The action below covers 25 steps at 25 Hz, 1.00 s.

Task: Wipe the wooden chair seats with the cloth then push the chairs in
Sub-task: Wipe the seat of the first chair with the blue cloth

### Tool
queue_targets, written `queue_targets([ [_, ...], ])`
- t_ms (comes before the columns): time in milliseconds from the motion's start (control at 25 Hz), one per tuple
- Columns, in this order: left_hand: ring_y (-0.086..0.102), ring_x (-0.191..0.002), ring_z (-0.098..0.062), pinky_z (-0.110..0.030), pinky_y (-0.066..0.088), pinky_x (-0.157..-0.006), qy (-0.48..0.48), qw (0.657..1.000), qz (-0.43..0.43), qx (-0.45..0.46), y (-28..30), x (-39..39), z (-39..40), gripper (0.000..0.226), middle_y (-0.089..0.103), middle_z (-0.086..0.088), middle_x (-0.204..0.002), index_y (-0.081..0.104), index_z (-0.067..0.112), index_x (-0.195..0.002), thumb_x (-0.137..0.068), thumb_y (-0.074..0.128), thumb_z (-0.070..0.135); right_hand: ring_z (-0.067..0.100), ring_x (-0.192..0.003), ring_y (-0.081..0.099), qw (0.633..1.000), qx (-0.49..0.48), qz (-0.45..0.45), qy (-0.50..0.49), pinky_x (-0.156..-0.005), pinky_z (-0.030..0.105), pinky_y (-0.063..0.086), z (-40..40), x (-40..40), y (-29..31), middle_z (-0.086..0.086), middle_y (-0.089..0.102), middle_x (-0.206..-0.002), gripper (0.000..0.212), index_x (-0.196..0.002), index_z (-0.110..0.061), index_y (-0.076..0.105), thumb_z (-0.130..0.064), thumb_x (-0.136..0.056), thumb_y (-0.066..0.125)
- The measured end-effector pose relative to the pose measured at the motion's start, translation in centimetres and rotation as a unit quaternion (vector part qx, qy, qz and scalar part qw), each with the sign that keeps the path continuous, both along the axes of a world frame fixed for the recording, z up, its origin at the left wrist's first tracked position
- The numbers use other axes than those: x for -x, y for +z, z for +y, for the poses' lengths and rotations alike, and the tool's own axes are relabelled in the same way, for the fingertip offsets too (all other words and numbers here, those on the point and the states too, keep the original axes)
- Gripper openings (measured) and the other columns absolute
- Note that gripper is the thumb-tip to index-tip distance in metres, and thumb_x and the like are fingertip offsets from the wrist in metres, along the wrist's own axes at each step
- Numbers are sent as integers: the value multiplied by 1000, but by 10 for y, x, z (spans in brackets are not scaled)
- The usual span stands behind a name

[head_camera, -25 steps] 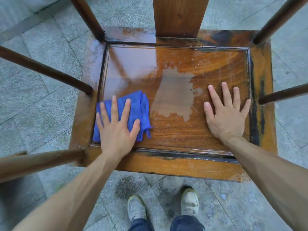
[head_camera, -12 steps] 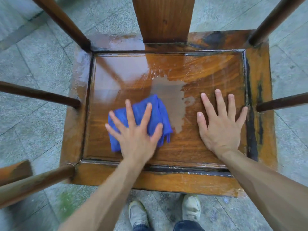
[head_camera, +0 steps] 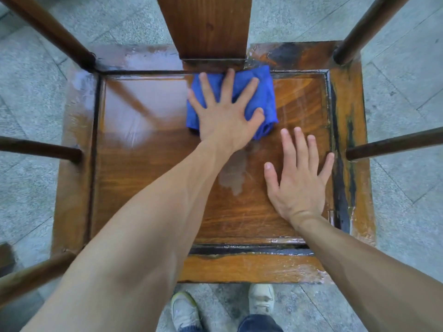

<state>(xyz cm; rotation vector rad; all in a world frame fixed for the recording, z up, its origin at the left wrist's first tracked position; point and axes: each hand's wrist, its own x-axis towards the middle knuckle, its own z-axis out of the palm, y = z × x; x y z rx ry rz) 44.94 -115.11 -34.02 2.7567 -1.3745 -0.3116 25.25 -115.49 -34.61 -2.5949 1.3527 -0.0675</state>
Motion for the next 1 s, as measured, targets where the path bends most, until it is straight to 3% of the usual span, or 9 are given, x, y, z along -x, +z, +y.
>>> queue_targets([
  [160,-2,-151,-52,-74,3,-116,-170,985,-23,29,-4,19,63,64,10,-1,-170,18,49,-155,-94,27,66,27,-153,18,998,-5,-56,-9,-120,64,8,3,3,3,3,13,-168,69,-159,-30,10,-54,-97,29],
  [280,1,-150,-55,-76,4,-115,-201,979,-30,33,-3,26,144,65,11,-4,-170,23,50,-154,-93,34,67,26,-154,18,997,-17,-69,-2,-121,64,7,2,2,5,0,19,-167,67,-157,-33,17,-56,-96,30],
  [400,5,-150,-55,-76,9,-113,-155,986,-51,26,-4,25,228,66,14,-6,-169,30,49,-153,-90,42,66,24,-154,16,997,-22,-68,-1,-122,63,5,2,3,6,-3,24,-166,63,-156,-35,22,-56,-97,27],
  [520,5,-149,-56,-77,11,-113,15,999,-39,-6,-2,43,282,69,12,-8,-169,28,47,-153,-88,40,67,22,-154,16,996,-28,-86,-4,-122,62,4,4,5,6,-3,29,-164,59,-155,-35,25,-54,-99,26],
  [640,2,-147,-60,-81,13,-109,172,985,9,-28,3,87,275,71,7,-12,-169,25,44,-155,-89,34,66,22,-154,18,993,-27,-112,-13,-123,61,5,5,7,7,-3,28,-164,57,-155,-34,26,-51,-101,28],
  [880,8,-144,-66,-86,11,-103,-44,999,12,-23,7,143,195,72,17,-15,-167,28,47,-153,-86,40,72,20,-155,16,974,-53,-205,-76,-124,52,8,5,4,10,-3,22,-167,62,-156,-31,25,-52,-98,28],
  [1000,0,-146,-63,-85,5,-105,-49,999,7,-7,8,119,107,71,8,-10,-170,18,54,-153,-87,32,75,20,-155,15,971,-57,-208,-102,-125,50,11,3,3,9,-1,20,-167,64,-157,-30,25,-52,-97,29],
])
